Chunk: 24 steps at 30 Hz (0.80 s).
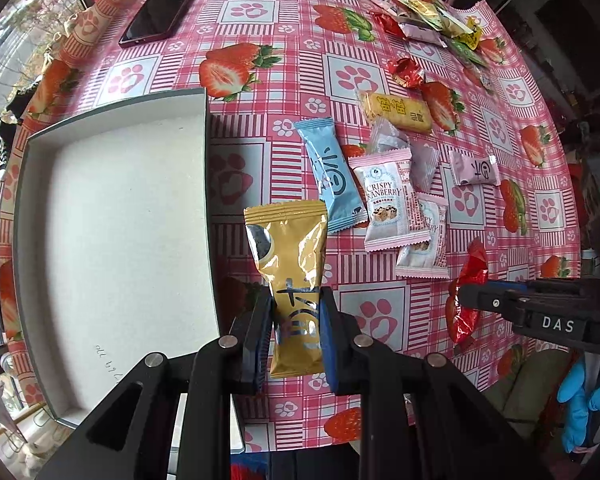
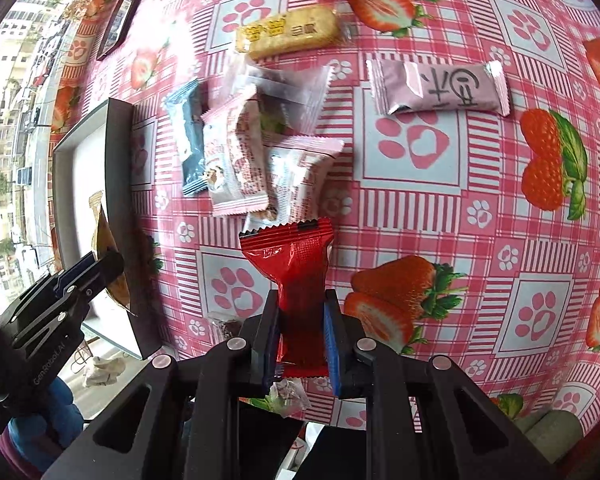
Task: Organize snacks
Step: 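Carry both snacks into the white tray and open both tools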
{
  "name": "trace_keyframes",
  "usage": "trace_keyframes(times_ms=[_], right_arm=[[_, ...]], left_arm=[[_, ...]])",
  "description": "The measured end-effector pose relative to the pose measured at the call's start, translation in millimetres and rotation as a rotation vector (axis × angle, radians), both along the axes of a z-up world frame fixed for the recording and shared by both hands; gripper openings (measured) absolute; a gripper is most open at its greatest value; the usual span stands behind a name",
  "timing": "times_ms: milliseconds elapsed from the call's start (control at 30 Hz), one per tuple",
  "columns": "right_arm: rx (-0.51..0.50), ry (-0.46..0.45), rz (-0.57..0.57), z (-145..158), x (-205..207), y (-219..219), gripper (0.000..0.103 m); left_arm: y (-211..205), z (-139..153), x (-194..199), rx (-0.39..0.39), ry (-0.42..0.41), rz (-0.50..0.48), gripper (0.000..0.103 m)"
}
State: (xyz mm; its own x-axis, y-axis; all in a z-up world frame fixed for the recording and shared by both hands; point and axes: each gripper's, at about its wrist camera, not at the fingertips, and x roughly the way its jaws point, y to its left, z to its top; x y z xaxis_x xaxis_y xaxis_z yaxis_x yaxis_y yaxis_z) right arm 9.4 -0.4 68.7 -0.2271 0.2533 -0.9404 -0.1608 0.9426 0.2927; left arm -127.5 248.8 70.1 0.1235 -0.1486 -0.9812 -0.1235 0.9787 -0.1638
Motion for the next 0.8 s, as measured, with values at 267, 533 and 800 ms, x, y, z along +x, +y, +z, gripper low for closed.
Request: trace_keyframes(times_ms=[267, 533, 800], right_arm=[[0.029, -0.032, 0.136, 12.1, 0.5, 72.4, 0.021], [0.091, -0.048, 0.296, 21.6, -13.3, 146.5, 0.021], [0.138, -0.039, 0.418, 19.3, -32.2, 217.1, 0.021]], left_arm=[[31.2, 12.9, -10.5, 0.028, -0.039, 0.098, 0.024], [81.8, 8.8, -35.7, 0.065, -0.027, 0.216, 0.024], [118.0, -6.4, -65.8, 0.08, 0.023, 0.3, 0.024]])
